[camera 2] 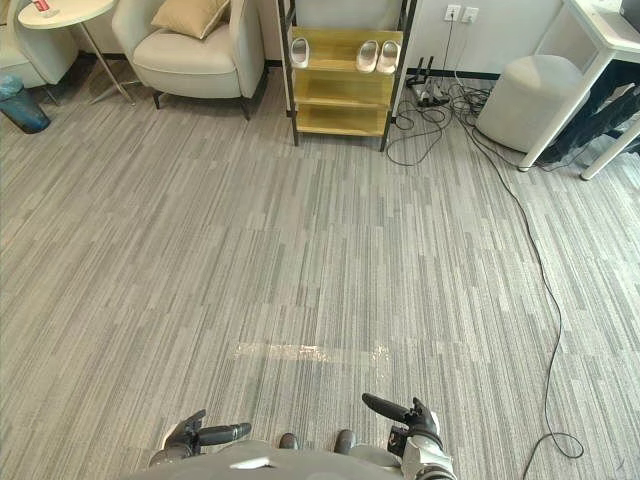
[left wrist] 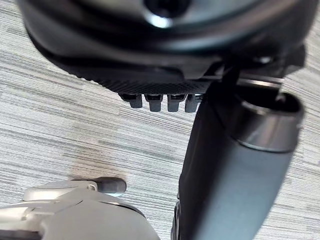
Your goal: Organize the slippers on the shoe rack
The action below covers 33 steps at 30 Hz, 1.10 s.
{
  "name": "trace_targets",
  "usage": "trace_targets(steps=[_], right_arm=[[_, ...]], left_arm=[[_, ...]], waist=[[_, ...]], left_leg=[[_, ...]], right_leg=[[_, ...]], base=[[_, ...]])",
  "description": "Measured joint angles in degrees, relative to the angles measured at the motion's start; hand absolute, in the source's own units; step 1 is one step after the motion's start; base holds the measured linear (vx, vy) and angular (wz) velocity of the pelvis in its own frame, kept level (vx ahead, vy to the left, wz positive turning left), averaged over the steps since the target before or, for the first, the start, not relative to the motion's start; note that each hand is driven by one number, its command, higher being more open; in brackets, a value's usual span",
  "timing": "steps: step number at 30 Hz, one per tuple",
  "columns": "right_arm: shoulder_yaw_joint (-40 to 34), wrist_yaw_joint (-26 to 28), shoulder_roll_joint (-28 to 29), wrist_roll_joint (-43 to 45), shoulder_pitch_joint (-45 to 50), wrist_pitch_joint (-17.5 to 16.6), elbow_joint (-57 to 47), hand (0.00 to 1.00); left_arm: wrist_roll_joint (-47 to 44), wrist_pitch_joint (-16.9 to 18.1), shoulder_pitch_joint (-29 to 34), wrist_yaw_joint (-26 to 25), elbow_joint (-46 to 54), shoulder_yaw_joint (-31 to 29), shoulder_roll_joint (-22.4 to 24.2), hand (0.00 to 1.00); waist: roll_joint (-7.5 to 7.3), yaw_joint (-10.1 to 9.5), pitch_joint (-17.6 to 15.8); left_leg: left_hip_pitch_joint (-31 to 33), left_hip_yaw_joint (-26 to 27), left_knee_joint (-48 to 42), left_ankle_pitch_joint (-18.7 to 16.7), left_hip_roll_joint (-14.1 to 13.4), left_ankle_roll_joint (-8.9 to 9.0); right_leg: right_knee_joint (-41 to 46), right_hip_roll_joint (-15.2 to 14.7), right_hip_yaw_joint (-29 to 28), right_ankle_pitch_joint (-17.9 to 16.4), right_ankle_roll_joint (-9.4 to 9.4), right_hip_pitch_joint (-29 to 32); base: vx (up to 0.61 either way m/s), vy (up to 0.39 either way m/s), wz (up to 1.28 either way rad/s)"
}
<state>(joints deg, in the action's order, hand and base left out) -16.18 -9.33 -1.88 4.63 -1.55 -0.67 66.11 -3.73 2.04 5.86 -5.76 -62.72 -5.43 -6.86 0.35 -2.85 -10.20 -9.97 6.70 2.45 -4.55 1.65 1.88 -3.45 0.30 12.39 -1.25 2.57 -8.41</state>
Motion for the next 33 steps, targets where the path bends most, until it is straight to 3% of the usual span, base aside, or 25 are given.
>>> trace_targets(steps=[25,33], right_arm=[[-0.1,0.3,0.0,2.3,0.1,0.0,0.0,1.00],[-0.1,0.3,0.0,4.4,0.0,-0.1,-0.4,1.00]], left_arm=[[-0.1,0.0,0.0,0.1,0.0,0.0,0.0,1.00],[-0.2,-0.1,-0.2,0.0,0.0,0.0,-0.2,1.00]], waist=[[-0.07,-0.03,0.0],[-0.20,0.04,0.1]], left_leg=[[-0.1,0.7,-0.1,0.0,-0.3,0.05],[2.1,1.7,-0.3,-0.1,-1.0,0.08]], right_leg=[[-1.3,0.5,-0.2,0.7,-0.71,-0.5],[-1.3,1.1,-0.7,0.9,-0.95,1.8]], base=[[-0.04,-0.021,-0.01],[-0.03,-0.036,-0.05]])
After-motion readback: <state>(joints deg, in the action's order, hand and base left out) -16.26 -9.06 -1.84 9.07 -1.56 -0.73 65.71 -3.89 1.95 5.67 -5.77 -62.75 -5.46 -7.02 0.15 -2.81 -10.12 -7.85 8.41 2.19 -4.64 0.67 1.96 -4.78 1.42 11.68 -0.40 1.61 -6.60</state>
